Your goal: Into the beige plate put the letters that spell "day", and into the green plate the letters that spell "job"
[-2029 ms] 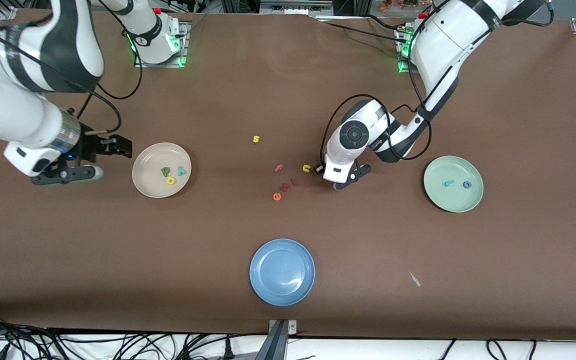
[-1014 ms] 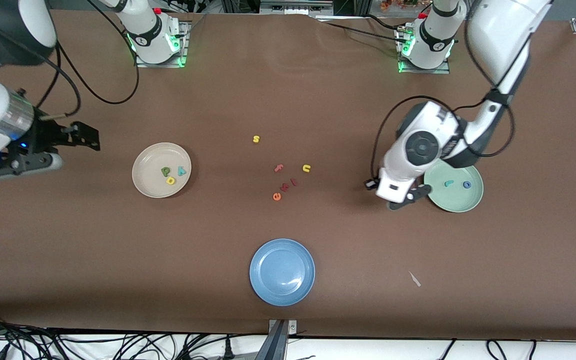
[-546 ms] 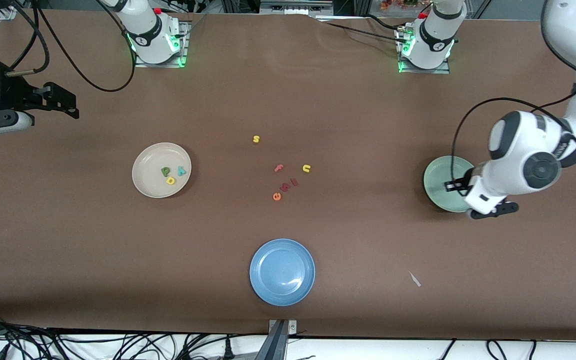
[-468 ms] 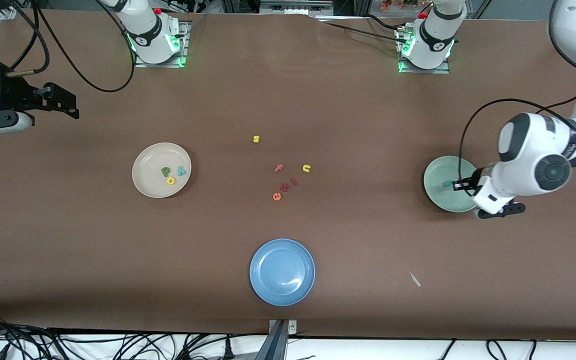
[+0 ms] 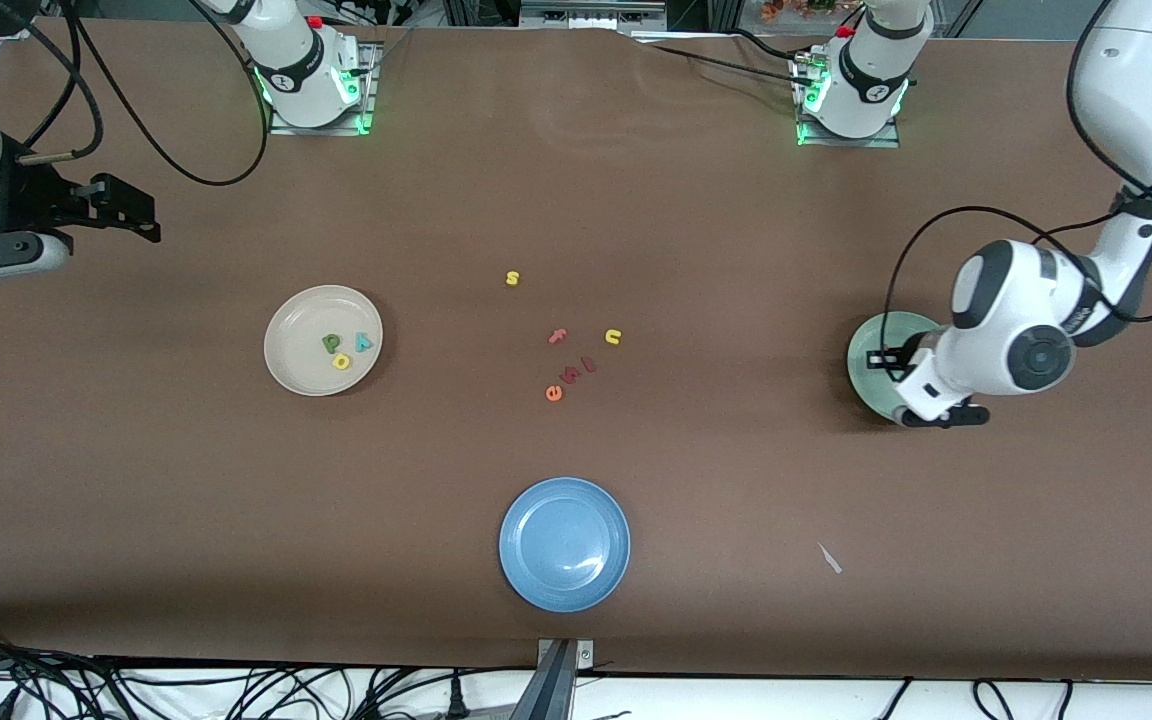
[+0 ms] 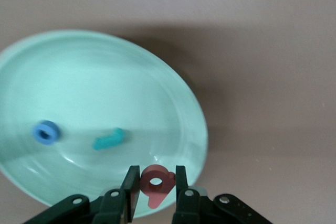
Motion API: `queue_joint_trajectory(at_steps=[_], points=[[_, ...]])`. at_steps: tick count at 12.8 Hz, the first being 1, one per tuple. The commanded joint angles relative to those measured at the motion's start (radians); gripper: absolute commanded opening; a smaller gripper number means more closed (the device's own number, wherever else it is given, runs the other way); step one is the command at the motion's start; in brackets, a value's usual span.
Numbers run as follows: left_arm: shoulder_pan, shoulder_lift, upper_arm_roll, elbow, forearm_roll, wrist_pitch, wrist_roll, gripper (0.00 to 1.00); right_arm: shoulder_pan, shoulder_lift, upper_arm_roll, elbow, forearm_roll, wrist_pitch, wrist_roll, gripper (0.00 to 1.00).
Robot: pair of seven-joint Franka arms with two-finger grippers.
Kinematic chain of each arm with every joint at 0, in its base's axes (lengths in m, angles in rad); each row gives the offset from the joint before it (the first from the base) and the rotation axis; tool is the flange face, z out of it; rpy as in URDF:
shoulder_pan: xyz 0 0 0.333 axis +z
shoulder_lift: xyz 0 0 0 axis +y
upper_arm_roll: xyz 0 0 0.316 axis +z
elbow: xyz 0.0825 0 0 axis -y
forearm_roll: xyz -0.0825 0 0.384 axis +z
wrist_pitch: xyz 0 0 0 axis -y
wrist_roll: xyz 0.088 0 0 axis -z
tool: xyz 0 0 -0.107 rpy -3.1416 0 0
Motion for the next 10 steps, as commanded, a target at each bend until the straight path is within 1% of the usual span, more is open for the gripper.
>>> queue_joint_trajectory(at_steps=[1, 2, 3, 6, 8, 9, 10], points=[[0.007, 0.002, -0.002, -0.005, 0.016, 0.008, -0.007, 0.65, -0.010, -0.008, 0.002, 0.028, -0.010, -0.003, -0.017, 1.00], [0.001, 0.003, -0.002, 0.003, 0.017, 0.008, -0.002, 0.90, -0.010, -0.011, 0.001, 0.028, -0.010, -0.005, -0.017, 1.00], [0.005, -0.002, -0.002, 0.014, 0.024, 0.005, 0.010, 0.99, -0.010, -0.014, 0.002, 0.028, -0.015, -0.006, -0.019, 1.00], [0.008, -0.005, -0.002, 0.075, 0.027, -0.006, 0.025, 1.00, -0.010, -0.014, 0.001, 0.029, -0.020, -0.019, -0.016, 1.00], [-0.004, -0.008, -0.013, 0.182, 0.027, -0.078, 0.048, 0.99, -0.010, -0.014, -0.016, 0.031, -0.012, -0.017, -0.017, 1.00], [-0.024, -0.008, -0.030, 0.252, 0.027, -0.134, 0.052, 0.99, -0.010, -0.014, -0.018, 0.031, -0.012, -0.019, -0.017, 1.00], [-0.047, -0.008, -0.031, 0.332, 0.027, -0.221, 0.053, 0.99, -0.010, -0.017, -0.016, 0.031, -0.012, -0.019, -0.013, 1.00]])
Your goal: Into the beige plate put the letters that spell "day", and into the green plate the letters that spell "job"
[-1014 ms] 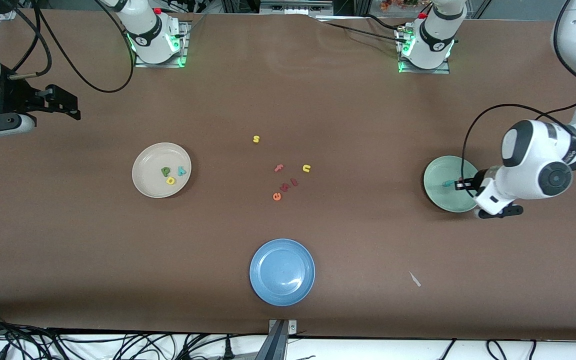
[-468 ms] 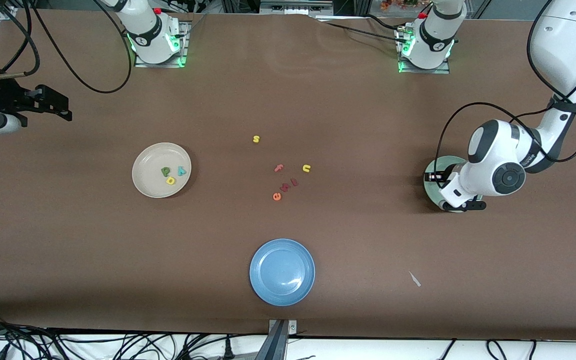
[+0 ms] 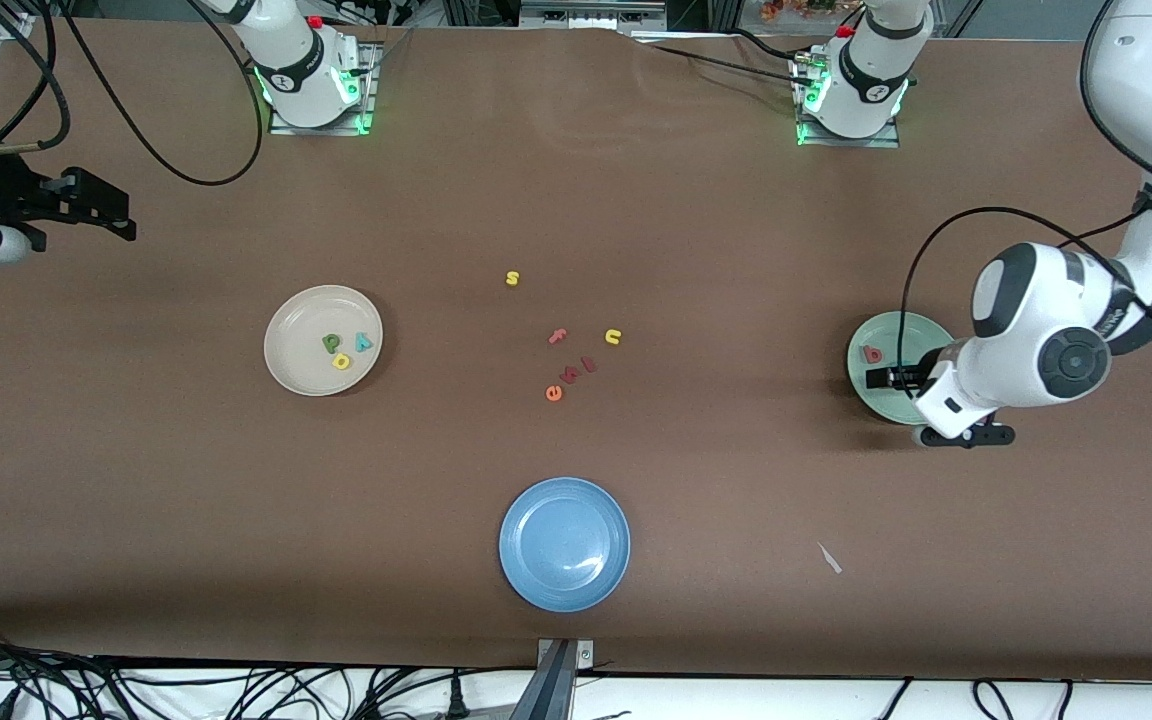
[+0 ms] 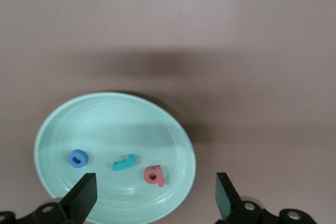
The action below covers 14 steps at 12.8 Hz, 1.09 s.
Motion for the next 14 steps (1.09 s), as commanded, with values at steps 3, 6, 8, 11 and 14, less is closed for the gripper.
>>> queue_joint_trajectory(at_steps=[3, 6, 8, 11, 14], points=[[-0.075, 0.007, -0.007, 0.283, 0.027, -0.239, 0.093, 0.99, -0.001, -0.008, 0.009, 0.024, -0.013, -0.015, -0.008, 1.00], [-0.075, 0.008, -0.002, 0.356, 0.022, -0.280, 0.160, 0.99, -0.001, -0.008, 0.005, 0.026, -0.016, -0.018, -0.014, 1.00], [-0.077, 0.033, -0.002, 0.442, 0.021, -0.333, 0.160, 1.00, -0.001, -0.008, 0.006, 0.026, -0.047, -0.018, -0.015, 1.00], [-0.083, 0.044, 0.011, 0.487, 0.025, -0.364, 0.160, 1.00, -0.002, -0.007, 0.005, 0.026, -0.054, -0.020, -0.018, 1.00], [-0.263, -0.001, 0.230, 0.493, 0.038, -0.398, 0.300, 1.00, -0.005, 0.001, 0.005, 0.026, -0.057, -0.018, -0.018, 1.00]])
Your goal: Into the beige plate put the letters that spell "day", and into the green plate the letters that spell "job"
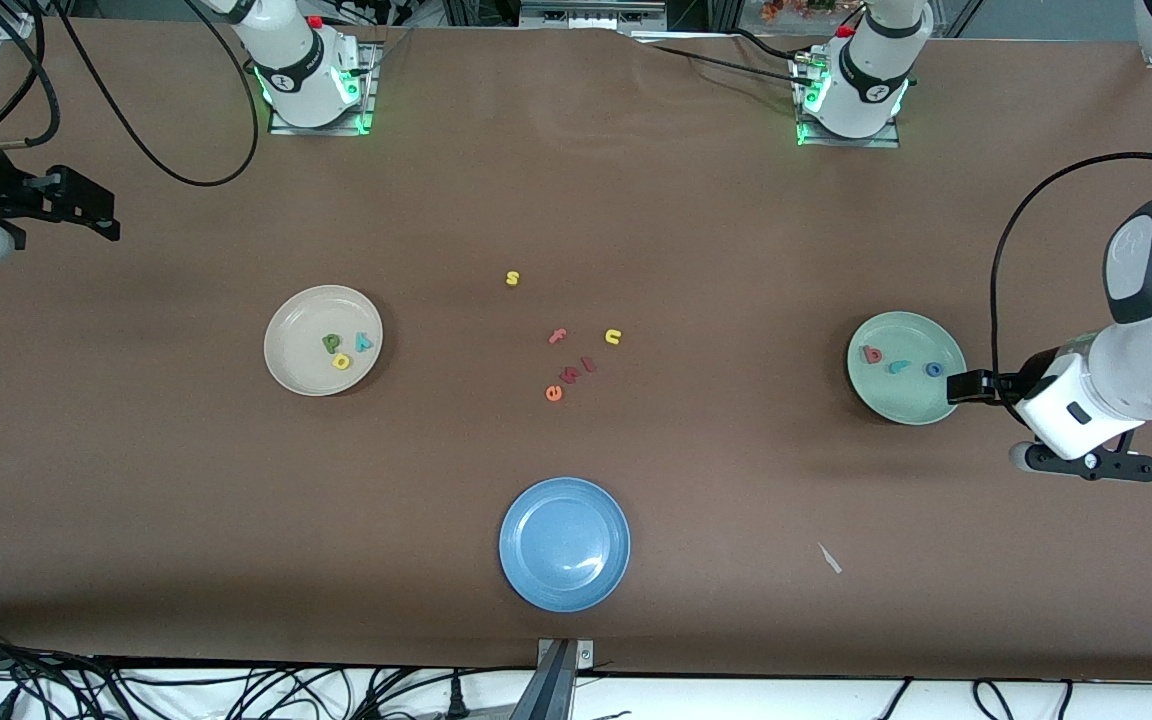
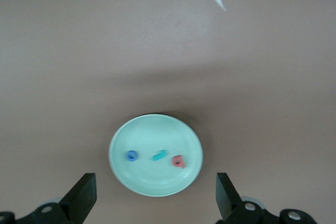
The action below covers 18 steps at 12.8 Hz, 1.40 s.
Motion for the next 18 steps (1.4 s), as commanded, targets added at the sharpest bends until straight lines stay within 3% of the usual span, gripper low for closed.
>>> queue_joint_trajectory(at_steps=[1, 3, 18], points=[[-0.184, -0.037, 0.239, 0.037, -0.061, -0.040, 0.116, 0.99, -0.007, 0.001, 0.003, 0.011, -0.016, -0.015, -0.020, 1.00], [-0.176, -0.042, 0.269, 0.037, -0.155, -0.035, 0.120, 0.98, 0.000, 0.007, 0.004, 0.007, -0.017, -0.015, -0.015, 1.00], [-0.196, -0.042, 0.263, 0.030, -0.147, 0.006, 0.140, 1.00, 0.002, 0.017, 0.008, 0.011, -0.010, -0.010, -0.032, 1.00]])
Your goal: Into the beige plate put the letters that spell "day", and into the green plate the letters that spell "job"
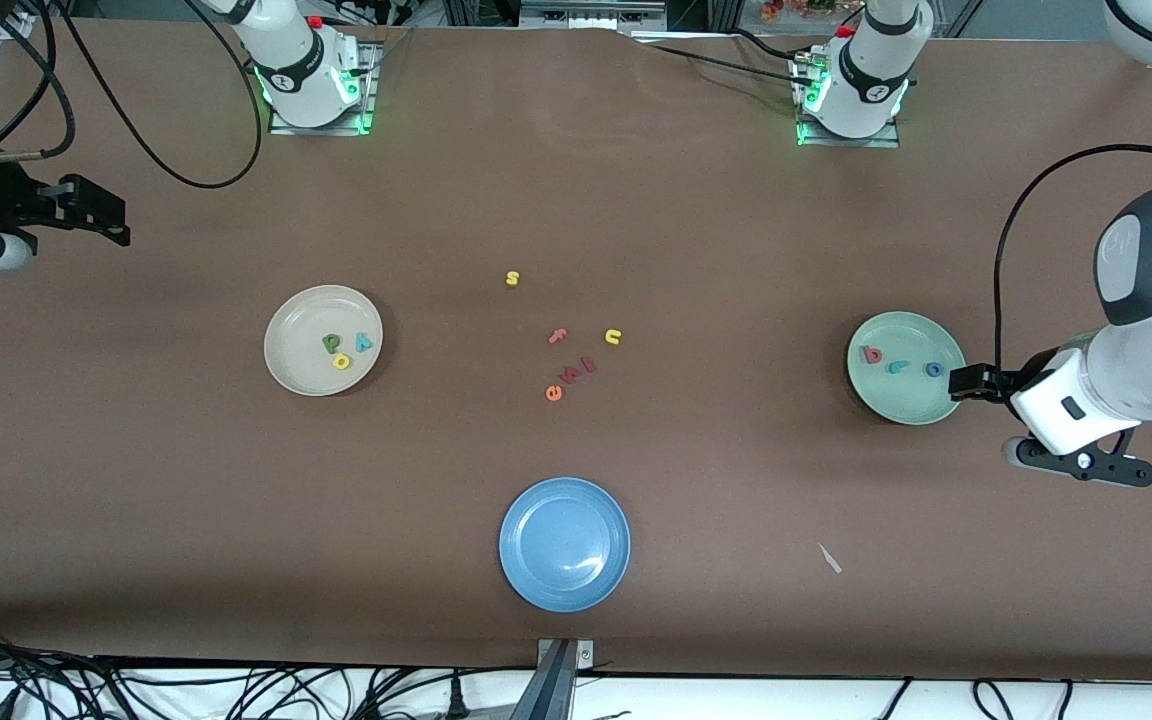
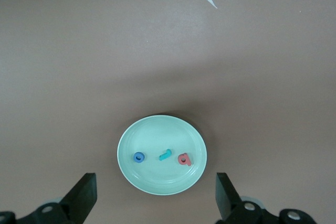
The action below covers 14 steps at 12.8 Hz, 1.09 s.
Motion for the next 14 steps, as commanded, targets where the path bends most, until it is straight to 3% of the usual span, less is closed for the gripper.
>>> queue_joint_trajectory(at_steps=[1, 14], points=[[-0.011, -0.011, 0.012, 0.001, -0.016, 0.004, 0.023, 1.00, -0.003, 0.000, 0.001, 0.009, -0.006, -0.009, -0.039, 1.00], [-0.011, 0.001, 0.021, -0.003, -0.015, 0.085, 0.025, 1.00, 0.001, 0.017, 0.004, 0.003, -0.008, 0.017, -0.040, 1.00]])
